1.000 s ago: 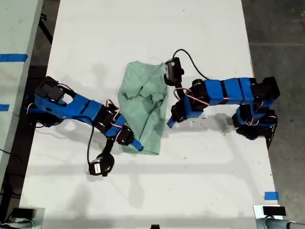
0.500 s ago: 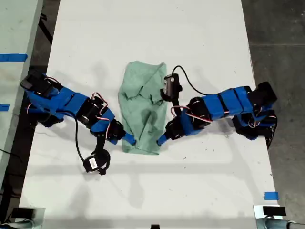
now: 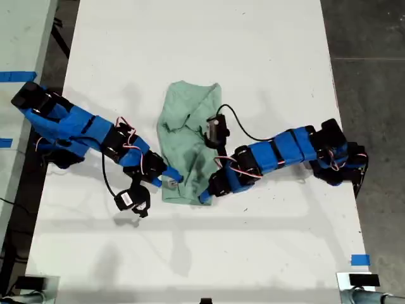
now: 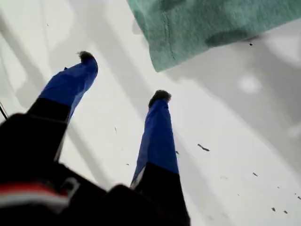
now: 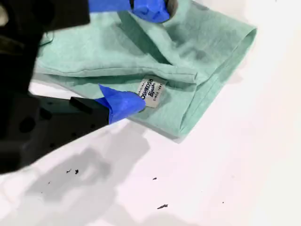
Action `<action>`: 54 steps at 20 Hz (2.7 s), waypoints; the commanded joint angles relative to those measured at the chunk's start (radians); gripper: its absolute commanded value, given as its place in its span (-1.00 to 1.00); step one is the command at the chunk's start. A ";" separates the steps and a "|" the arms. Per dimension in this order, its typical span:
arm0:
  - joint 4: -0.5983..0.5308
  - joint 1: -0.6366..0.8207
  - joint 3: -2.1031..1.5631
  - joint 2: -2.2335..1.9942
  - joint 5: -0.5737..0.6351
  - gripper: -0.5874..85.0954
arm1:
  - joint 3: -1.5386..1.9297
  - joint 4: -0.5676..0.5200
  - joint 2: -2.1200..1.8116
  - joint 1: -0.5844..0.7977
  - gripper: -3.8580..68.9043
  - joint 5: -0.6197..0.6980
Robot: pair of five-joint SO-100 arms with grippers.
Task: Fold tshirt
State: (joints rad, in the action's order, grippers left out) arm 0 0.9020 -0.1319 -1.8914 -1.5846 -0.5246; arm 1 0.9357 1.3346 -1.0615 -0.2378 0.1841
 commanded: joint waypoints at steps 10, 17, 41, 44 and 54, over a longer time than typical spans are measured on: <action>-0.209 -0.018 -0.117 0.008 -0.048 -0.39 | -0.112 -0.008 0.121 0.075 -0.13 0.066; -0.224 -0.118 -0.126 0.052 -0.103 -0.41 | -0.114 -0.021 0.150 0.109 -0.12 0.092; 0.233 0.012 0.532 0.572 0.282 -0.60 | -0.115 -0.072 0.222 0.109 -0.79 0.095; 0.229 0.018 0.535 0.571 0.293 -0.73 | -0.124 -0.094 0.259 0.110 -0.93 0.107; 0.304 -0.064 0.580 0.379 0.206 -0.98 | -0.129 -0.058 0.058 0.025 -0.93 0.120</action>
State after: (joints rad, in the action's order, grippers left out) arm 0 1.1965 -0.1473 -1.4021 -1.0692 -0.3022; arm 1 0.8866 1.2502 -0.8590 -0.1687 0.2945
